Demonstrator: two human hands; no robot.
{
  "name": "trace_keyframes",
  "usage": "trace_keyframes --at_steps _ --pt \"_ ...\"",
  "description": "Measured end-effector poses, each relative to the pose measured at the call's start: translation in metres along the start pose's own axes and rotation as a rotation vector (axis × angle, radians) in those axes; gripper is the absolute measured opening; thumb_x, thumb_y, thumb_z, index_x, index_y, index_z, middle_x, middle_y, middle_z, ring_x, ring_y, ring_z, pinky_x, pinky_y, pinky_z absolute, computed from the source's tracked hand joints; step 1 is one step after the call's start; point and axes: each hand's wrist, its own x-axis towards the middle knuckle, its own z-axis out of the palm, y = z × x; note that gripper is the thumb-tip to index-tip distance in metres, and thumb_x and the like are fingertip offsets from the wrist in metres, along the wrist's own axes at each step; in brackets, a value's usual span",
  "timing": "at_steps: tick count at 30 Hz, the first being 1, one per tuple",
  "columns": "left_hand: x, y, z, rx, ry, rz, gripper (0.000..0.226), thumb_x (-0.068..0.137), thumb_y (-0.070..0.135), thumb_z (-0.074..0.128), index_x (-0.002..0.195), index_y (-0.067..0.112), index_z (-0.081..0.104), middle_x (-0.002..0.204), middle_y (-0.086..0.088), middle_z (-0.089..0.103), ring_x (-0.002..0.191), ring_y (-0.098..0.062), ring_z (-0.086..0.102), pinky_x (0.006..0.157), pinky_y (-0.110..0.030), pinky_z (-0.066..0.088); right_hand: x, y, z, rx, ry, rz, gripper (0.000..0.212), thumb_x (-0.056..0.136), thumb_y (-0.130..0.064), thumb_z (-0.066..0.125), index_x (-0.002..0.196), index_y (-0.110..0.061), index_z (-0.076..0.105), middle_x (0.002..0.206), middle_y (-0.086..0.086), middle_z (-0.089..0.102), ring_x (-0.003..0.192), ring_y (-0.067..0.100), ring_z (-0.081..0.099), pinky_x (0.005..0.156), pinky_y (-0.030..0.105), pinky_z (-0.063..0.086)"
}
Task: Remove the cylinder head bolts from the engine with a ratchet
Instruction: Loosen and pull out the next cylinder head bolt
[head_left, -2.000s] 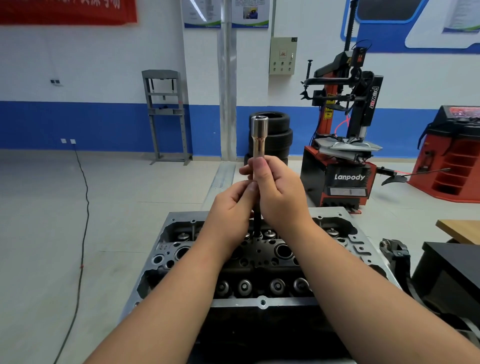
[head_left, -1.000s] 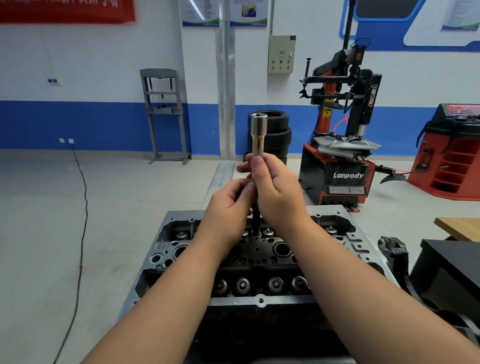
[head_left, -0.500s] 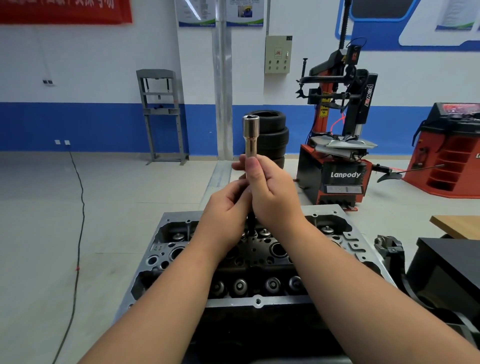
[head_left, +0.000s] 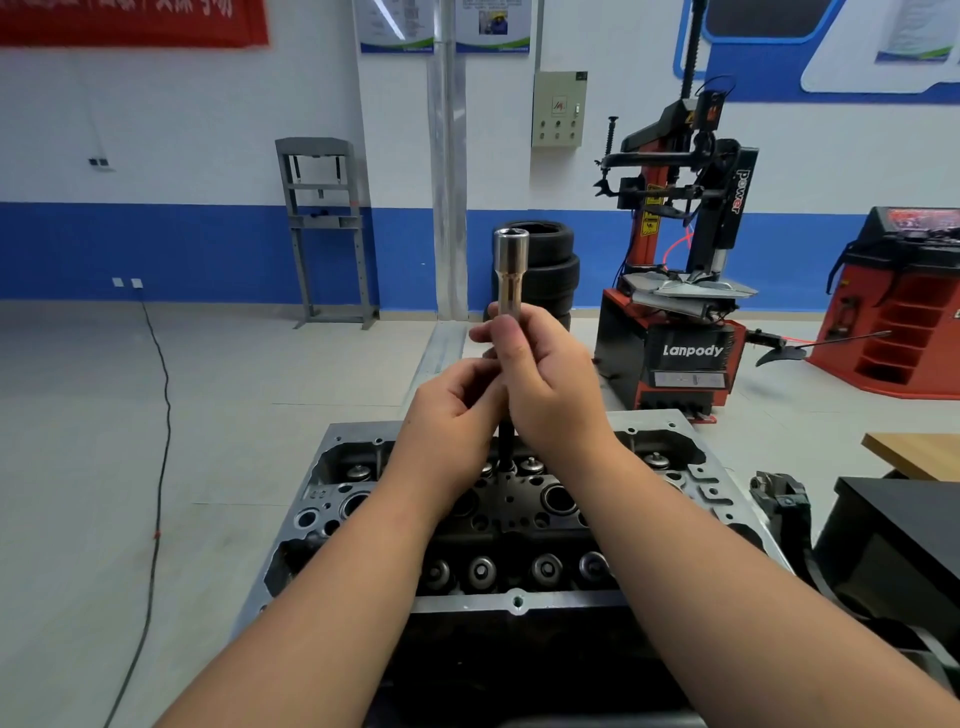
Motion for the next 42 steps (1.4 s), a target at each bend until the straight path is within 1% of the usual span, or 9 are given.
trace_keyframes --at_steps 6,11,15,19,24,32,35,38,42 --pt "0.001 -0.002 -0.001 -0.044 0.038 -0.003 0.013 0.096 0.035 0.068 0.105 0.026 0.072 0.095 0.000 0.078 0.087 -0.019 0.075 0.074 -0.035 0.063 -0.001 0.000 -0.001 -0.015 0.028 -0.071 0.008 0.097 -0.030 0.061 0.091 -0.026 0.063 0.074 -0.016 0.061 0.070 0.006 0.061 0.066 0.020 0.048" --pt "-0.001 0.002 0.002 -0.030 -0.009 -0.022 0.021 0.108 0.032 0.053 0.110 0.027 0.074 0.100 0.000 0.079 0.096 -0.021 0.074 0.086 -0.041 0.062 0.000 -0.001 0.001 -0.014 -0.026 0.021 0.028 0.099 -0.041 0.045 0.099 -0.023 0.067 0.093 -0.005 0.071 0.086 0.007 0.065 0.077 0.029 0.054" --pt "0.000 0.001 -0.002 0.018 0.030 0.005 0.008 0.099 0.020 0.069 0.104 0.023 0.074 0.089 -0.002 0.077 0.080 -0.020 0.073 0.067 -0.041 0.060 -0.001 -0.002 0.000 -0.024 0.004 -0.042 0.007 0.096 -0.038 0.060 0.096 -0.031 0.058 0.088 -0.012 0.067 0.081 0.010 0.063 0.074 0.034 0.055" --pt "0.000 0.000 -0.001 -0.002 0.064 -0.016 0.003 0.095 0.026 0.073 0.092 0.024 0.074 0.081 0.003 0.076 0.072 -0.011 0.070 0.061 -0.022 0.055 -0.001 0.000 -0.001 -0.056 0.090 -0.108 0.009 0.096 -0.031 0.063 0.092 -0.023 0.063 0.077 -0.013 0.060 0.070 0.008 0.060 0.065 0.025 0.048" --pt "-0.002 0.004 0.003 -0.031 -0.025 -0.037 0.027 0.100 0.046 0.054 0.103 0.032 0.077 0.097 -0.005 0.078 0.097 -0.034 0.072 0.088 -0.055 0.061 0.000 -0.001 0.000 -0.010 0.027 -0.017 0.022 0.099 -0.039 0.047 0.098 -0.026 0.065 0.089 0.004 0.069 0.079 0.010 0.062 0.074 0.033 0.052" --pt "0.000 0.001 -0.001 0.037 0.054 -0.002 0.004 0.098 0.027 0.070 0.100 0.024 0.072 0.085 0.004 0.077 0.070 -0.011 0.070 0.060 -0.029 0.058 0.000 0.002 0.000 -0.028 0.050 -0.052 0.006 0.094 -0.036 0.063 0.091 -0.035 0.058 0.080 -0.014 0.063 0.075 0.010 0.063 0.070 0.030 0.053" --pt "-0.002 0.005 0.004 -0.005 0.025 -0.012 0.024 0.100 0.046 0.057 0.101 0.031 0.076 0.096 -0.006 0.077 0.092 -0.033 0.071 0.080 -0.050 0.060 0.000 0.002 0.001 -0.023 0.029 -0.042 0.013 0.097 -0.035 0.055 0.094 -0.026 0.064 0.079 -0.009 0.065 0.073 0.004 0.061 0.066 0.016 0.046" --pt "-0.003 0.007 0.004 0.006 -0.019 -0.024 0.028 0.101 0.048 0.051 0.103 0.033 0.075 0.099 -0.010 0.077 0.098 -0.039 0.070 0.090 -0.062 0.057 0.001 0.000 0.000 0.015 0.013 -0.008 0.016 0.098 -0.037 0.049 0.094 -0.031 0.063 0.087 -0.006 0.070 0.074 0.001 0.060 0.068 0.018 0.048" --pt "-0.001 0.002 -0.001 0.064 0.027 0.011 0.011 0.099 0.035 0.067 0.101 0.027 0.074 0.088 -0.003 0.076 0.077 -0.023 0.070 0.070 -0.046 0.060 0.000 0.001 -0.001 -0.007 0.023 -0.040 0.007 0.096 -0.037 0.060 0.094 -0.031 0.058 0.078 -0.020 0.062 0.072 0.001 0.057 0.067 0.017 0.044"
